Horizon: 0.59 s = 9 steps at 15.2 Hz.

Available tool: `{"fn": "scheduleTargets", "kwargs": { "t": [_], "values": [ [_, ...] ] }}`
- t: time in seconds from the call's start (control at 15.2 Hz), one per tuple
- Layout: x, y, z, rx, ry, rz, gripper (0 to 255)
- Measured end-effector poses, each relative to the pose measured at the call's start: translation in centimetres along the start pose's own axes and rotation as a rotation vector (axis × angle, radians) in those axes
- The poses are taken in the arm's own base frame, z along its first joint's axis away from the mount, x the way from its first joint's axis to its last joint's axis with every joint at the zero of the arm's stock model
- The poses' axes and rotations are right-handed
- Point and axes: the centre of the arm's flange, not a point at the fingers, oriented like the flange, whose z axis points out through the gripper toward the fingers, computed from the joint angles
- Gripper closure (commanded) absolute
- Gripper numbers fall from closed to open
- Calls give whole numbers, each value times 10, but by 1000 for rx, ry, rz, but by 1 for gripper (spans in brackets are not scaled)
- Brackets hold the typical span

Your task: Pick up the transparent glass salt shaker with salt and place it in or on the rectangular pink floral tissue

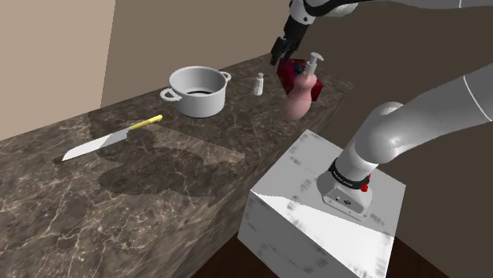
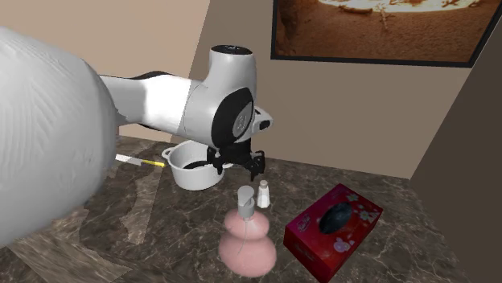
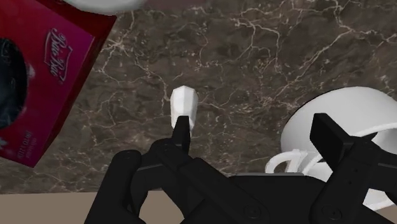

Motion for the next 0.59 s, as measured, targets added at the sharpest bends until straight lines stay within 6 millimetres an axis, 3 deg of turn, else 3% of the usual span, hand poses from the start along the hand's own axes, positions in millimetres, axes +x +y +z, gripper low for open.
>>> {"fn": "scheduleTargets", "kwargs": {
  "t": [0.59],
  "values": [
    [44,63,93,36,35,1,0]
  ]
}}
